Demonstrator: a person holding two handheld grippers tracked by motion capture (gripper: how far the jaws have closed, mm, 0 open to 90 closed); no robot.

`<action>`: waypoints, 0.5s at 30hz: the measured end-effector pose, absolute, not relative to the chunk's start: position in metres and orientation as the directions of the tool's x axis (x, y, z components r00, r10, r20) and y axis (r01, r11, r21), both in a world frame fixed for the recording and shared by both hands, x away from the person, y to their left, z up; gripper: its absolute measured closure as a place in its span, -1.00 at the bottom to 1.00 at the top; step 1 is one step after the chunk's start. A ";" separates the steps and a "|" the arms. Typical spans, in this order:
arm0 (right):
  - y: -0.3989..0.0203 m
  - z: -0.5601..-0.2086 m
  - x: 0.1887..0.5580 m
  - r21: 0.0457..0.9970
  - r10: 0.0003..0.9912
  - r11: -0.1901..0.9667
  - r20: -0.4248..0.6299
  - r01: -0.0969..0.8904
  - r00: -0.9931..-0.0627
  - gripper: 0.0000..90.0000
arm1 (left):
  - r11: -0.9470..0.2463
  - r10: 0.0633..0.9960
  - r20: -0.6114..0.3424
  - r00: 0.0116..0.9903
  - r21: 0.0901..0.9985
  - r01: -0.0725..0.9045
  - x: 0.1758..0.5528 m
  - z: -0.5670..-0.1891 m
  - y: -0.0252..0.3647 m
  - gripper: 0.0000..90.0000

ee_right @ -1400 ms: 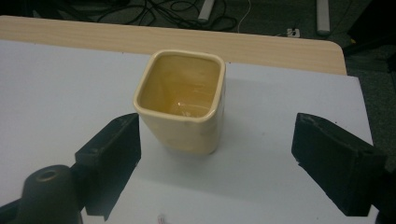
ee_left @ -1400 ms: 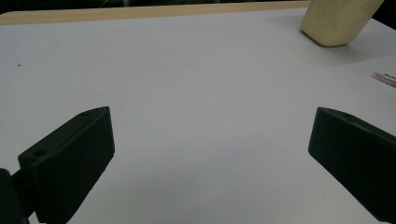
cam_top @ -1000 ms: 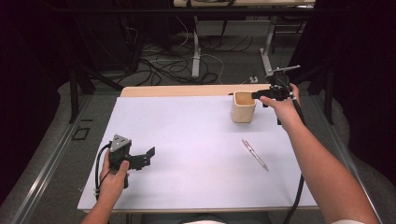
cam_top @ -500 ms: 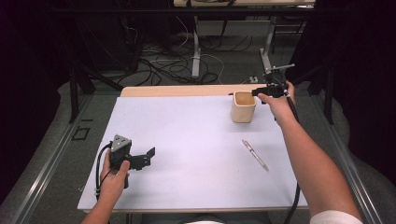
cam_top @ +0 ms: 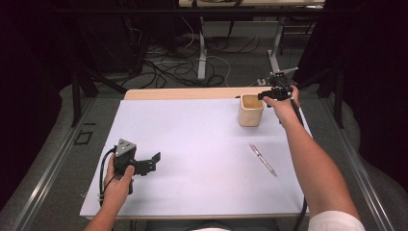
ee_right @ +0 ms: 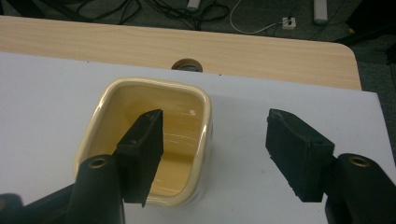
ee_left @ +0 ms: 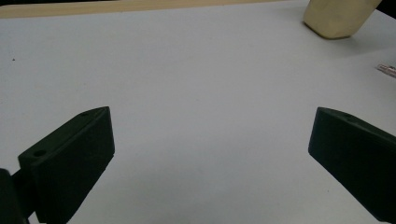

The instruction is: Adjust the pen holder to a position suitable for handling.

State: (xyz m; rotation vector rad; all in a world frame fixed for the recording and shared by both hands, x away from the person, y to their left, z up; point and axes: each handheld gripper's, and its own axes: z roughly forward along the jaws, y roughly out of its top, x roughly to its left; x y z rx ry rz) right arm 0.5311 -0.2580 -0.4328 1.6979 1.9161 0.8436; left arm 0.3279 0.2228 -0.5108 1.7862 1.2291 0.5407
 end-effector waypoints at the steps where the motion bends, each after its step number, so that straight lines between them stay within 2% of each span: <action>1: -0.256 -0.436 0.533 0.686 0.987 0.061 0.065 0.725 -0.145 -0.10 | -0.122 0.901 -0.125 0.415 0.846 0.519 0.328 -0.511 0.223 -0.99; 6: -0.250 -0.443 0.537 0.658 0.990 0.049 0.069 0.751 -0.125 -0.03 | -0.121 0.902 -0.125 0.414 0.846 0.519 0.328 -0.510 0.224 -0.99; 7: -0.250 -0.443 0.537 0.658 0.990 0.049 0.069 0.751 -0.125 0.07 | -0.119 0.901 -0.127 0.415 0.848 0.517 0.328 -0.510 0.225 -0.99; 9: -0.246 -0.447 0.538 0.649 0.991 0.046 0.069 0.759 -0.119 0.07 | -0.119 0.901 -0.127 0.415 0.848 0.517 0.328 -0.510 0.225 -0.99; 10: -0.246 -0.447 0.538 0.649 0.991 0.046 0.069 0.759 -0.119 0.15 | -0.119 0.900 -0.126 0.416 0.849 0.515 0.327 -0.510 0.225 -0.99; 15: -0.245 -0.449 0.540 0.642 0.991 0.044 0.067 0.765 -0.113 0.20 | -0.119 0.900 -0.126 0.416 0.849 0.515 0.327 -0.510 0.225 -0.99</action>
